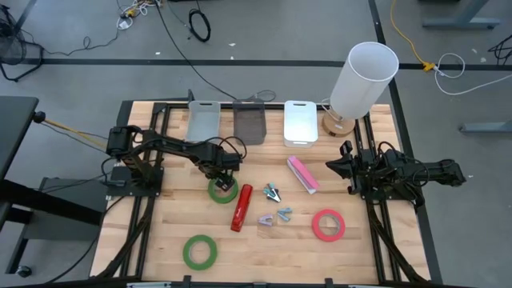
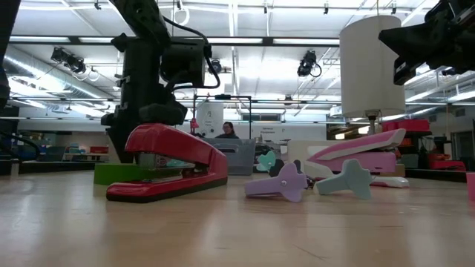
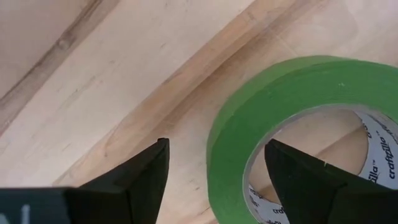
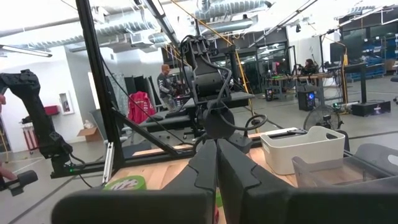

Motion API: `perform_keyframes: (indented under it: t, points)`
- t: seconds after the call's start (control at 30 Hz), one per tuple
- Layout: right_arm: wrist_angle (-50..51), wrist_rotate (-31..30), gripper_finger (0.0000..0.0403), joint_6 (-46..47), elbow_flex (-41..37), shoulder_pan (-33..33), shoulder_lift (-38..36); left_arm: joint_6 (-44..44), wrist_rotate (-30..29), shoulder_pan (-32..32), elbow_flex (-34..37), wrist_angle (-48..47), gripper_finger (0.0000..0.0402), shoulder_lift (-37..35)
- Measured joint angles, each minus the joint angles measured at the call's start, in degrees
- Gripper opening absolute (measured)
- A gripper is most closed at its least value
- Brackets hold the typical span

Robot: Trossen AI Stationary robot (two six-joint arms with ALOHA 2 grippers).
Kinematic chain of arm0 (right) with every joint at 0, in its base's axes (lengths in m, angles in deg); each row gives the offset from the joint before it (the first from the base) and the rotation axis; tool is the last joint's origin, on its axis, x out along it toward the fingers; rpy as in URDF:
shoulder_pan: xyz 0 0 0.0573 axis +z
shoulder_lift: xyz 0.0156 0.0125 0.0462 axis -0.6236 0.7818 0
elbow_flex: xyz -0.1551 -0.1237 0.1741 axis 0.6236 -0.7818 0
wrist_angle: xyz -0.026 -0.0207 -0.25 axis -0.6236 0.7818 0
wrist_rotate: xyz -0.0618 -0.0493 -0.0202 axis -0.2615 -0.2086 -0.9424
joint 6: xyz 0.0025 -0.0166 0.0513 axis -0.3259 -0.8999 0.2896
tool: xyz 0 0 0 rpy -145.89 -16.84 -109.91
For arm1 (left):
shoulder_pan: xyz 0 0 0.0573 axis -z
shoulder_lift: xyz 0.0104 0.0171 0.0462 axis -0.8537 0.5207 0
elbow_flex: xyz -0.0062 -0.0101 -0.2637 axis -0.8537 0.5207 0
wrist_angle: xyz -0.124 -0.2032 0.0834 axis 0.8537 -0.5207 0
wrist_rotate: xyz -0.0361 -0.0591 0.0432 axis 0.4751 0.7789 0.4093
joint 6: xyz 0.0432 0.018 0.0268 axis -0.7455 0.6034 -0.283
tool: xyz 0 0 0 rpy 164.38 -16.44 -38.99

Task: Pick and place Stapler, Stapler remover, tape
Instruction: Put the top green tape into the gray bin

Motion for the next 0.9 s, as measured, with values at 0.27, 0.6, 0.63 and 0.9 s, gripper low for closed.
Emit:
perform_keyframes:
  t: [0.27, 0.6, 0.63, 0.9]
  points:
    - [0.00, 0.01, 0.0016, 0.00, 0.00, 0.00, 0.02, -0.22, 0.10, 0.00, 0.00, 0.04, 0.0188, -0.02]
    - [0.00, 0.00, 0.0016, 0.02, 0.00, -0.02, 0.02, -0.37, 0.09, 0.00, 0.00, 0.02, 0.0139, -0.02]
    - [0.00, 0.00, 0.0016, 0.02, 0.00, 0.00, 0.02, -0.37, 0.09, 0.00, 0.00, 0.02, 0.0136, -0.02]
    - [0.00, 0.00, 0.0016, 0.01, 0.00, -0.02, 0.01, -0.37, 0.04, 0.02, 0.00, -0.04, 0.0117, -0.09]
